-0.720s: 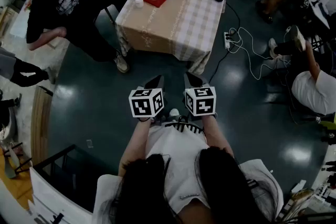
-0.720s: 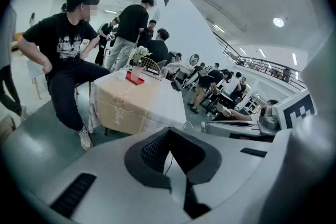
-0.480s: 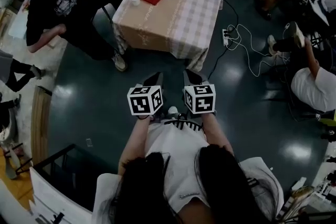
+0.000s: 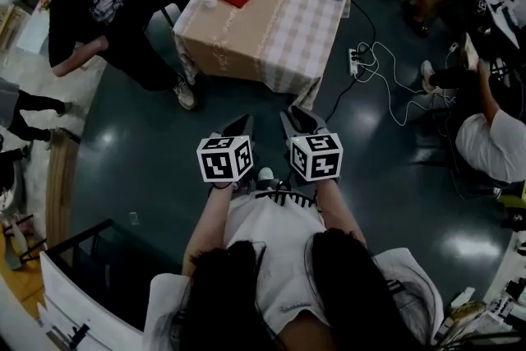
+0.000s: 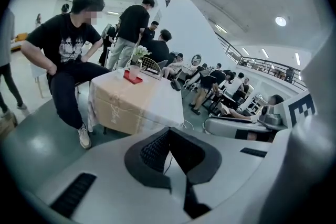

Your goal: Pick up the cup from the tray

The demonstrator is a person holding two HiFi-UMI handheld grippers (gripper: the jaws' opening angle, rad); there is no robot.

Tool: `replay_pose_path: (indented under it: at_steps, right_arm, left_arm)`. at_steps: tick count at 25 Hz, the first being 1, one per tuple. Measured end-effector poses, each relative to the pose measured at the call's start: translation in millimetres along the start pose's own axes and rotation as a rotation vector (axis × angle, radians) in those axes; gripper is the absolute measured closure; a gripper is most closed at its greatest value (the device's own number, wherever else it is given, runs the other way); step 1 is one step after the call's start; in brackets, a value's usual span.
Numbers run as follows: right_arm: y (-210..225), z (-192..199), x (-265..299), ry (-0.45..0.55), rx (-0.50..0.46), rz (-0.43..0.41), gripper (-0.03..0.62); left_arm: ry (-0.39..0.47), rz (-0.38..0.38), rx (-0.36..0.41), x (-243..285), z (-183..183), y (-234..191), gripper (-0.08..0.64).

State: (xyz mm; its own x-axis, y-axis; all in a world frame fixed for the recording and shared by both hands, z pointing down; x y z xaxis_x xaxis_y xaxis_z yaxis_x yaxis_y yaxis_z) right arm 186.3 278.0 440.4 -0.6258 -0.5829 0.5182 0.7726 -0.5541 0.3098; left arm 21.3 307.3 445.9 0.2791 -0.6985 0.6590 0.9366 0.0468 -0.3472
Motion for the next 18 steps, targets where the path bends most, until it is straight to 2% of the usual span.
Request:
replay_pose_path:
  at_steps: [1, 2, 10, 18]
  right_arm:
    - [1.9, -0.6, 1.8, -0.004, -0.002, -0.011, 0.459]
    - [3.9, -0.7, 3.1, -0.009, -0.006, -0.013, 0.431]
    - [16.8, -9.0, 19.5, -0.006, -0.032, -0.031, 0.380]
    - [35.2, -45.1, 68.1, -0.015, -0.036, -0.022, 0.354]
  left_arm:
    - [0.003, -0.007, -0.001, 0.9, -0.3, 0.4, 0.557]
    - [0.006, -0.012, -0.002, 1.6, -0.4, 0.5, 0.557]
    - [0.014, -0.040, 0.009, 18.1, -11.7, -8.3, 0.557]
    - [0.025, -0.024, 0.015, 59.1, -61.0, -31.8, 0.555]
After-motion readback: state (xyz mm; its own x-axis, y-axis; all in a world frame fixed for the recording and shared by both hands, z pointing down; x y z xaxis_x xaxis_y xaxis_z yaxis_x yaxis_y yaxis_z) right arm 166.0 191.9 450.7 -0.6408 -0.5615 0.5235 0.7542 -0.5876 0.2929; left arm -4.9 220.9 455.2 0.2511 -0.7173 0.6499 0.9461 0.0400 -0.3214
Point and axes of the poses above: the fingertips, and each gripper's own axes: x forward along the fingers, y to its right, z out of its underside, the point moved 8 cm from there along -x, backward along the fingers, and after that the axes turned 7 degrees about -z, right-handed, at the moved point
